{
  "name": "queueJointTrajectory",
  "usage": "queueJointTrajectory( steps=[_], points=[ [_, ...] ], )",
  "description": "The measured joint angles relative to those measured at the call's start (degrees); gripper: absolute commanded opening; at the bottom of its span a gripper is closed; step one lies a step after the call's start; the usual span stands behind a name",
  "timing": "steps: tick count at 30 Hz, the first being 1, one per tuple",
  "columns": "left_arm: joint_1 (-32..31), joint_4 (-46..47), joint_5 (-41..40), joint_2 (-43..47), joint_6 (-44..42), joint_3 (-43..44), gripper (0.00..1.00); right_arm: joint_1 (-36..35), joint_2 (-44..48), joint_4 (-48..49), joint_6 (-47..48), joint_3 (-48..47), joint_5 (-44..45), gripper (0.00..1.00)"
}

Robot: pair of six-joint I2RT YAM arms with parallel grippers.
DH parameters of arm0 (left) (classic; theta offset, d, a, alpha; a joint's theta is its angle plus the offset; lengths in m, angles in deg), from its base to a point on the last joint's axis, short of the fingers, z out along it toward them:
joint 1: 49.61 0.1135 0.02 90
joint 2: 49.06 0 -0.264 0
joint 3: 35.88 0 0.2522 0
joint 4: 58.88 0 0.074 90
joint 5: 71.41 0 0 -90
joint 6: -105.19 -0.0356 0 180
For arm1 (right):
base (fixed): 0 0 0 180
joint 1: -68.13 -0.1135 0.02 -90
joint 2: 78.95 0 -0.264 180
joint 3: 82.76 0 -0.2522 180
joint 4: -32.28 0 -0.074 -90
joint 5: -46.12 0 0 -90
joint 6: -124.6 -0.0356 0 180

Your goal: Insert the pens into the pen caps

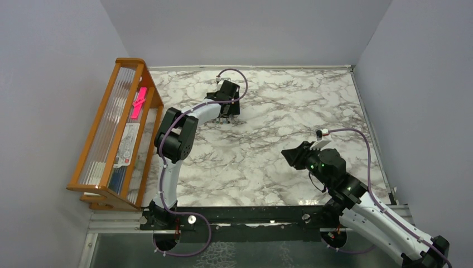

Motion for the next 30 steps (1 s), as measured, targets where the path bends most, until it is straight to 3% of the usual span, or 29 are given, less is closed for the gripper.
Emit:
queueJointTrajectory(
  steps=[13, 30],
  points=[
    [0.07, 0.31, 0.02, -0.02, 0.00, 0.00, 0.68, 0.00, -1.09, 0.04, 0.15, 0.00, -0.02, 0.24],
    [0.07, 0.42, 0.70, -0.02, -0.42, 0.00, 0.59, 0.00, -1.25, 0.22, 0.13, 0.87, -0.02, 0.22]
  ],
)
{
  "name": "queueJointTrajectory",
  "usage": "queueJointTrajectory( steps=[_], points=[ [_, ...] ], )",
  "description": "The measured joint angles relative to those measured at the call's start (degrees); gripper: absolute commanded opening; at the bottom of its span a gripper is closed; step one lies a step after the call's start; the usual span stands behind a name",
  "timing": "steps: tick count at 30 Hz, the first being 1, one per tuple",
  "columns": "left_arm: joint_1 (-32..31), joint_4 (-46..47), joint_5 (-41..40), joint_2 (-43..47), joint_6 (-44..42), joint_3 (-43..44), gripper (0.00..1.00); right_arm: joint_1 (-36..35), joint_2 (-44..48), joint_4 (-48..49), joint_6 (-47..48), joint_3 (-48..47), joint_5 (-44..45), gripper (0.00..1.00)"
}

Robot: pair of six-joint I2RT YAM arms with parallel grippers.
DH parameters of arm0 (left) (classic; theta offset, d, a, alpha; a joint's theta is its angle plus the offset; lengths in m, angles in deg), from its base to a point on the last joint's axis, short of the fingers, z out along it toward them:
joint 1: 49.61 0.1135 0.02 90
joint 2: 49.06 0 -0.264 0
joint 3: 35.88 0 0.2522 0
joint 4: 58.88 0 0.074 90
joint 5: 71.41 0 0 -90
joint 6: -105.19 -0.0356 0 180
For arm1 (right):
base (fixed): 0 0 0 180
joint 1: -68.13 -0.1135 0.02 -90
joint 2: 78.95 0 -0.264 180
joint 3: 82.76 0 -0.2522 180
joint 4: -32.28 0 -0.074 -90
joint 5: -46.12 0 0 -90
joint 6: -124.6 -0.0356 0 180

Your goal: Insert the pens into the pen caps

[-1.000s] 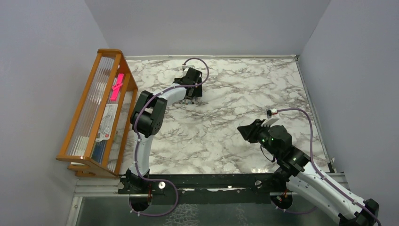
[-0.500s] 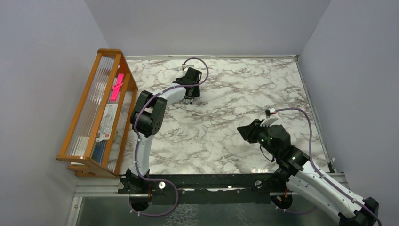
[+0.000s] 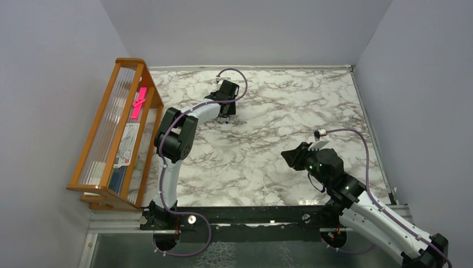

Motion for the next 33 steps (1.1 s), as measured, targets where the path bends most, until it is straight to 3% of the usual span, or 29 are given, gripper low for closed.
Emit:
queueJointTrajectory(
  steps=[2, 5, 8, 16, 25, 33],
  points=[
    [0.00, 0.04, 0.04, 0.00, -0.02, 0.00, 0.60, 0.00, -0.02, 0.11, 0.00, 0.00, 0.00, 0.22],
    [0.00, 0.11, 0.15, 0.00, -0.09, 0.00, 0.73, 0.00, -0.13, 0.35, 0.00, 0.00, 0.00, 0.22],
    [0.00, 0.61, 0.39, 0.00, -0.09, -0.02, 0.79, 0.00, -0.33, 0.61, 0.00, 0.11, -0.02, 0.22],
    [0.00, 0.92, 0.63, 0.63, -0.35, -0.57, 0.87, 0.00, -0.61, 1.16, 0.00, 0.63, -0.13, 0.23],
    [-0.02, 1.03, -0.13, 11.45, -1.16, -6.60, 0.94, 0.00, -3.74, 2.75, 2.89, -0.13, -1.27, 0.66],
    [-0.31, 5.70, -0.22, 23.91, -0.44, -11.52, 0.99, 0.00, -8.68, 2.05, 6.05, -6.58, -2.10, 0.69]
  ],
)
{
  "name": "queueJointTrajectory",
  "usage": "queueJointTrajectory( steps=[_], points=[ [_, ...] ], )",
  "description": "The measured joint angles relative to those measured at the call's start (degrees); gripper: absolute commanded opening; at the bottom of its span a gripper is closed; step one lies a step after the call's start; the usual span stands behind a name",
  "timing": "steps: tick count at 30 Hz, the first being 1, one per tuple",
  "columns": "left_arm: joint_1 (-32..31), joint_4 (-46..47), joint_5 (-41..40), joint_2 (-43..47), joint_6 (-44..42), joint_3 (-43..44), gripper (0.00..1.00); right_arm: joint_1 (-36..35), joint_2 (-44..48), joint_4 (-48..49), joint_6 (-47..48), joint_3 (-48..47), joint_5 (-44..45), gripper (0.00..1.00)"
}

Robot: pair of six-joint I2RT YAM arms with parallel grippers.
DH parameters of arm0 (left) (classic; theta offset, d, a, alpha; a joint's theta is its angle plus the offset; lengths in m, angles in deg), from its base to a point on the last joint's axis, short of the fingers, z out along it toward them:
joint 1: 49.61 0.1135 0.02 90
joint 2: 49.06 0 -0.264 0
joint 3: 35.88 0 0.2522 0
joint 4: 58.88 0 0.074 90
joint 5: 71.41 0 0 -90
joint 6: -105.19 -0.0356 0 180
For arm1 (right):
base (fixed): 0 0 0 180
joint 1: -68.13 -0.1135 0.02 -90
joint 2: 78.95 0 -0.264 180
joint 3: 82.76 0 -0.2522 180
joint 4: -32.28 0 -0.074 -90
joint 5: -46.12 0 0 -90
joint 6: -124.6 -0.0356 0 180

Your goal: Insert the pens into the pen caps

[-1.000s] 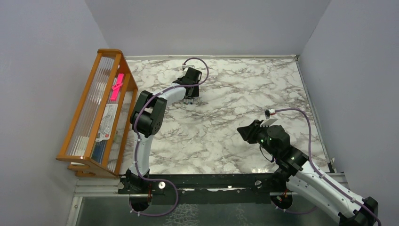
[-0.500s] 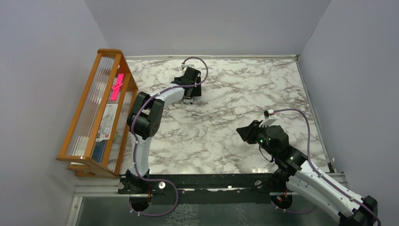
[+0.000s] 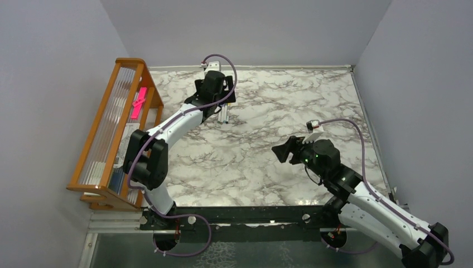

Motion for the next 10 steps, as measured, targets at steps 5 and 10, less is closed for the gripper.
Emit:
queueJointTrajectory(
  steps=[5, 10],
  points=[
    [-0.20, 1.09, 0.63, 3.78, 0.15, -2.64, 0.99, 0.00, 2.93, 0.15, 0.09, 0.66, -0.68, 0.70],
    [-0.20, 2.12, 2.08, 5.66, 0.42, -3.08, 0.99, 0.00, 4.85, -0.20, 0.22, 0.70, -0.70, 0.69]
  ],
)
